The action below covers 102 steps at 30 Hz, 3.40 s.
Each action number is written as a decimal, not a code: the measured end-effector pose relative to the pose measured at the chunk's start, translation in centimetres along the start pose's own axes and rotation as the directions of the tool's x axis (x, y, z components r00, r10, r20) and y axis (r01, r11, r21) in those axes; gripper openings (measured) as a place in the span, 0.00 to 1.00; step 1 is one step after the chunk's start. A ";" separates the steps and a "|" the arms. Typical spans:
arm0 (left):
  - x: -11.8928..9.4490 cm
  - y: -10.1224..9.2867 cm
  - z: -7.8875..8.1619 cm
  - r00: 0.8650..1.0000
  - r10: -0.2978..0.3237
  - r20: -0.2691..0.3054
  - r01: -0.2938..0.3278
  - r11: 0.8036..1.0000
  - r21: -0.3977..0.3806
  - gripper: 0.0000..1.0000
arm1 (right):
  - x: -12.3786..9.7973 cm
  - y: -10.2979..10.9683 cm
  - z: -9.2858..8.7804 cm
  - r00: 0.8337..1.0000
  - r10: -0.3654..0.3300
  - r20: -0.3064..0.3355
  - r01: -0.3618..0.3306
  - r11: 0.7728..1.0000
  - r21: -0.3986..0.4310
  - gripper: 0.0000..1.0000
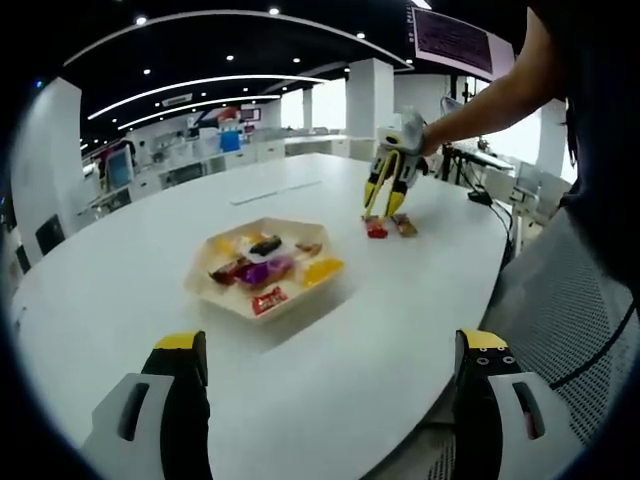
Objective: Place the target food into the container with the food tongs after gripping and lifting it, then release it inside without dropping or visibly crushing the food.
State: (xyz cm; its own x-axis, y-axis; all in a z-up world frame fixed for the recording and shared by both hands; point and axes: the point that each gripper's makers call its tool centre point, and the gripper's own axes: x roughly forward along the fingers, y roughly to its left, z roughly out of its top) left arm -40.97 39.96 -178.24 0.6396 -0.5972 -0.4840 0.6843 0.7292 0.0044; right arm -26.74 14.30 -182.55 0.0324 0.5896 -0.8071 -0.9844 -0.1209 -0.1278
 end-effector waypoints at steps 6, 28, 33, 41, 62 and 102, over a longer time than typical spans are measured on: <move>0.0 0.1 -0.2 1.000 0.000 -0.006 0.000 1.000 0.000 1.00 | 0.6 -1.1 0.4 0.999 -0.054 -0.005 0.054 0.991 0.125 0.27; 0.0 0.2 -0.5 1.000 0.006 -0.023 -0.007 1.000 -0.006 1.00 | 1.2 -1.1 0.5 1.000 0.008 -0.013 -0.007 0.997 0.072 0.28; 0.0 0.1 -0.5 1.000 0.003 -0.027 -0.003 1.000 -0.008 1.00 | 1.9 -1.3 0.1 0.999 -0.002 -0.042 0.006 0.997 0.083 0.26; 0.1 0.1 -0.7 0.999 -0.003 -0.034 0.003 1.000 -0.008 1.00 | 1.6 -1.9 -0.2 0.998 -0.045 -0.042 0.054 0.972 0.228 0.21; -0.3 0.4 -0.5 0.999 0.025 -0.038 -0.025 1.000 -0.003 1.00 | -3.5 -4.5 3.7 0.980 -0.199 -0.003 0.182 0.889 0.419 0.21; -0.6 0.2 0.5 1.000 0.018 0.005 -0.018 0.999 0.043 1.00 | 3.7 -6.1 21.3 0.987 -0.134 0.092 0.107 0.962 0.252 0.26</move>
State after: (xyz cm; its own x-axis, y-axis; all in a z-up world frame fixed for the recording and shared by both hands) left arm -41.04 40.31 -177.55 0.6534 -0.5859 -0.4793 0.6871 0.7248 0.0506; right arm -24.27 34.25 -172.45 0.1477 0.6714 -0.7263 -0.9869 0.1480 -0.0638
